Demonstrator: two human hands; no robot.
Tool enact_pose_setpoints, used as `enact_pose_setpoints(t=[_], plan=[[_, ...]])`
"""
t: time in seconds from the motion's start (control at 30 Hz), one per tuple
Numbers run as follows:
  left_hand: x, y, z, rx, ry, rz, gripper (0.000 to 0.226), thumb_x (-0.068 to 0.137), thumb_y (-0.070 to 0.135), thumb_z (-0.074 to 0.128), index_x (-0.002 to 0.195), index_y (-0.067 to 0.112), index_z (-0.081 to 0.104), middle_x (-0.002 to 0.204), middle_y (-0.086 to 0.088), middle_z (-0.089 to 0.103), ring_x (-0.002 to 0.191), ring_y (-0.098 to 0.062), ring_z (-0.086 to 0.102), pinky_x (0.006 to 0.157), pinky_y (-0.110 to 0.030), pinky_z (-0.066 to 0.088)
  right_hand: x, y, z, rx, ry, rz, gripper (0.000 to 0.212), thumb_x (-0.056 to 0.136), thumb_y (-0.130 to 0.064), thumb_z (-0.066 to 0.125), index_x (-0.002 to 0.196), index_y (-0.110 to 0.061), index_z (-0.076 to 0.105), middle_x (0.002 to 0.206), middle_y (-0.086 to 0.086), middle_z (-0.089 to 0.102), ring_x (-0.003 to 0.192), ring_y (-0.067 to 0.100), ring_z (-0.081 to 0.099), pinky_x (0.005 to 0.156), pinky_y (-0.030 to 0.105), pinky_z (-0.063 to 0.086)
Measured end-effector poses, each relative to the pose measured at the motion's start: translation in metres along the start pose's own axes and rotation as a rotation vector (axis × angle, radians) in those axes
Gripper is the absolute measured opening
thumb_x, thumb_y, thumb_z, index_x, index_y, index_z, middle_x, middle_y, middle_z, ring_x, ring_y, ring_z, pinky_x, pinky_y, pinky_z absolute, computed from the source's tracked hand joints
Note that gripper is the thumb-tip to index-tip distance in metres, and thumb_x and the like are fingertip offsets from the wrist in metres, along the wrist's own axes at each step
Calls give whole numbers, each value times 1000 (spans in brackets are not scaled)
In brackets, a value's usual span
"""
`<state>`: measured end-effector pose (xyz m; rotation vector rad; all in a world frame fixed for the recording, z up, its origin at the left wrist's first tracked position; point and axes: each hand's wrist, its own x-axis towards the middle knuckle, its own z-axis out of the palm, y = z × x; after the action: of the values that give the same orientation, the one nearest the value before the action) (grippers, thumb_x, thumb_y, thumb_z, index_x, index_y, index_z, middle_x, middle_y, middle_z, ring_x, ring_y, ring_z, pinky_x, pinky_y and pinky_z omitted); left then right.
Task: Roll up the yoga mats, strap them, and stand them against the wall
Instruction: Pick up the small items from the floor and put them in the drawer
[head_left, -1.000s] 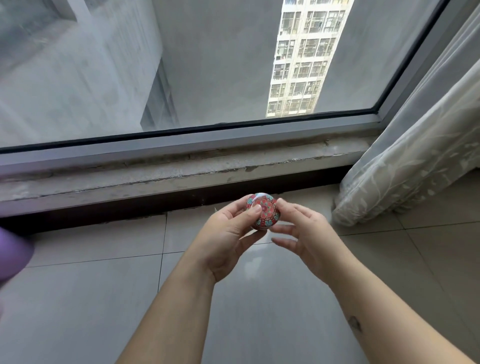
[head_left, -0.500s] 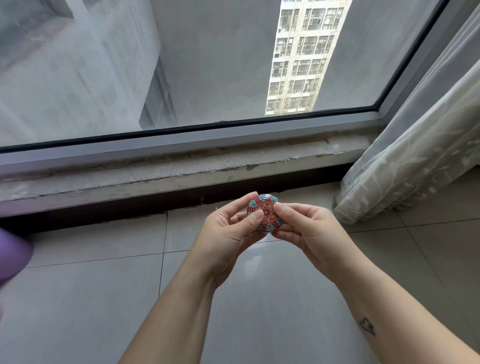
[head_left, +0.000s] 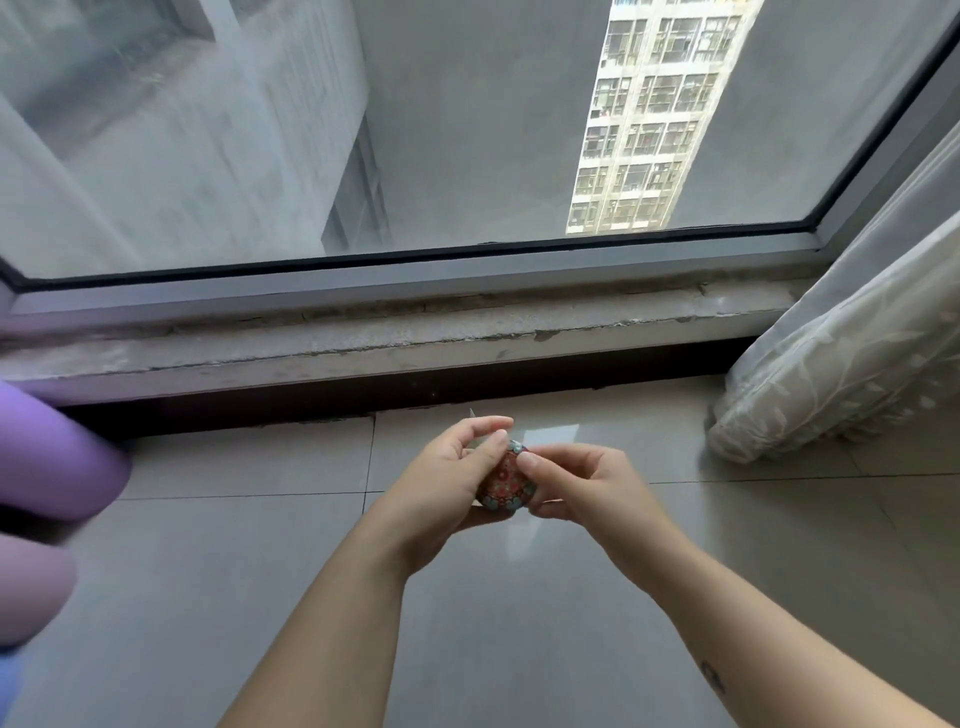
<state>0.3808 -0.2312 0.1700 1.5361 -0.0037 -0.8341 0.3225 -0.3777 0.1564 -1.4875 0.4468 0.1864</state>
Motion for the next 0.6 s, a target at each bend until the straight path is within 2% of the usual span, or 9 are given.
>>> enact_pose_setpoints(t=[0.07,0.13,0.23,0.3,0.37,0.43,0.5,0.53,0.6], plan=[[3,-3,-18,41,98,-32,21,100,31,46,114,25,60,115,-5,59,99,-18,63,71,-28,57,14,3,6,5,-37,85,26,94,-36,56,96,-16,71,86,5,72,76,19,67,80,36,54],[7,-8,-38,49,211,-70,20,101,31,45,110,23,60,113,-5,58,96,-17,61,71,-27,56,39,8,8,-55,0,143,27,96,-38,52,97,-16,68,91,5,70,77,19,65,77,32,53],[11,-20,-64,-48,363,-108,16,100,32,47,99,22,60,105,-6,58,87,-17,61,68,-28,54,90,32,13,-356,69,107,12,94,-24,58,88,-18,66,90,3,66,77,18,59,71,30,51],[14,-31,-76,-125,431,-117,16,100,32,48,94,22,58,102,-7,58,86,-18,60,69,-30,54,128,56,20,-644,32,84,12,93,-19,56,95,-18,68,94,3,62,83,20,55,69,28,45],[17,-46,-87,-196,480,-120,16,100,33,48,96,21,58,104,-9,58,88,-20,59,69,-30,54,162,81,34,-873,-20,86,28,93,-17,52,116,-23,65,123,9,53,106,25,53,82,25,41],[20,-59,-93,-241,506,-120,17,100,33,48,103,19,57,107,-11,58,92,-22,59,71,-31,55,188,98,44,-953,-33,87,41,93,-16,49,132,-27,55,149,13,29,132,30,37,104,30,35],[21,-77,-100,-273,520,-133,21,100,33,48,111,17,57,109,-11,58,94,-22,59,74,-32,56,207,114,53,-973,-28,85,46,94,-17,50,139,-24,49,156,13,19,139,31,27,110,33,29],[21,-84,-104,-287,526,-144,22,100,33,48,111,16,57,109,-11,58,94,-23,60,74,-32,56,215,120,54,-977,-19,97,45,93,-18,52,138,-20,50,153,14,26,136,32,33,106,33,34],[18,-97,-110,-329,539,-158,21,99,33,49,106,16,58,109,-12,60,94,-23,60,72,-32,56,222,128,53,-972,20,90,36,92,-20,54,126,-9,57,136,17,50,115,32,53,84,28,43]])
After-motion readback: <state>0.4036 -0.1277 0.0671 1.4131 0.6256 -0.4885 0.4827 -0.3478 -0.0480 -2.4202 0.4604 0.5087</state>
